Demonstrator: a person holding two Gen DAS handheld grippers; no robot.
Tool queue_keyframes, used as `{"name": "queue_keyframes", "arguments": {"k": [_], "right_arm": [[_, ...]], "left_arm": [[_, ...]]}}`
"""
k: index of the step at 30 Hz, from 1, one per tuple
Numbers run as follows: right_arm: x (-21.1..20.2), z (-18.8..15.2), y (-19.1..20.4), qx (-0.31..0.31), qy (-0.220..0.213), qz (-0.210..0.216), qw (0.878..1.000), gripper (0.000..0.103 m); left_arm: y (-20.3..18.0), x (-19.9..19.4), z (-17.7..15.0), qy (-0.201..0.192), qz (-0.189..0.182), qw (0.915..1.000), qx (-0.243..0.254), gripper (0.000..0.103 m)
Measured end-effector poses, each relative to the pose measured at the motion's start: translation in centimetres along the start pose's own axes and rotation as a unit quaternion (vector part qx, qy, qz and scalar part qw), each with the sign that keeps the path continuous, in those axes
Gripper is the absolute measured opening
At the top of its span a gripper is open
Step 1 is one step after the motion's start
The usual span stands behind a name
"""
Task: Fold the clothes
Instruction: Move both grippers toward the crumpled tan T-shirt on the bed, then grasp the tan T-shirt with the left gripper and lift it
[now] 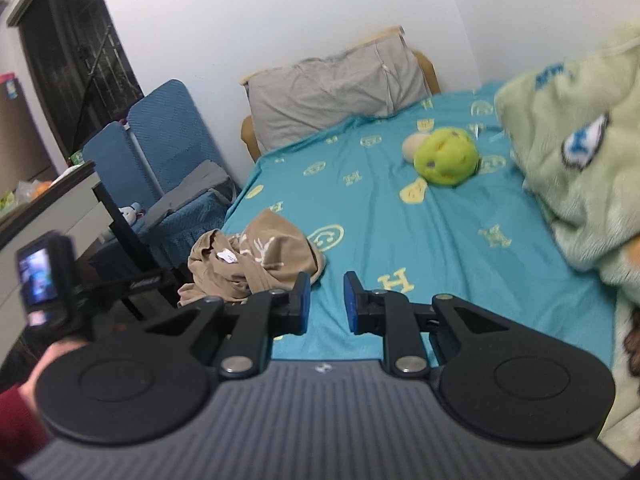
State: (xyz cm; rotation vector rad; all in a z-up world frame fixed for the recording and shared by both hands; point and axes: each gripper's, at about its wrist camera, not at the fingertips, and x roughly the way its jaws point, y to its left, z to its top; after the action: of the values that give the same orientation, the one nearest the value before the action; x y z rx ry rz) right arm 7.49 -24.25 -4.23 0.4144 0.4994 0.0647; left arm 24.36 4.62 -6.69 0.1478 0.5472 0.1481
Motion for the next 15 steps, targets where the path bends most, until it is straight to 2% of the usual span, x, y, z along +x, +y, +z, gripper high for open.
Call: {"name": "queue_keyframes", "arguments": {"k": [6,9,11,12,14,15], "right_arm": [[3.7,-0.1,-0.9,0.033,0.034,0.01,0.999,0.021],[5.6,-0.3,-0.6,0.026,0.045,0.013,0.999,0.021],[7.0,-0.6,-0.3,0.022,0.056,0.015,0.998,0.021],[7.5,-0.8,-0.3,0.023,0.06,0.019,0.998,0.021],[8.3,-1.2,-0.2,0.02,0.067,0.025,0.997,0.021],[8.6,-1.4,-0.2,0.018,0.07,0.027,0.997,0.021]], "left_arm": [[-1.0,7.5,2.7,0.018,-0.036,0.9992,-0.006,0.098],[-2.1,11.4,3.5,0.037,-0.037,0.9986,-0.007,0.089],[-2.8,13.6,3.6,0.059,-0.027,0.9979,0.007,0.064],[-2.9,14.5,3.6,0.067,-0.027,0.9973,0.01,0.057],[-2.5,15.5,3.2,0.077,-0.034,0.9965,0.005,0.018],[-2.1,15.4,3.1,0.078,-0.034,0.9964,-0.005,0.014]]}}
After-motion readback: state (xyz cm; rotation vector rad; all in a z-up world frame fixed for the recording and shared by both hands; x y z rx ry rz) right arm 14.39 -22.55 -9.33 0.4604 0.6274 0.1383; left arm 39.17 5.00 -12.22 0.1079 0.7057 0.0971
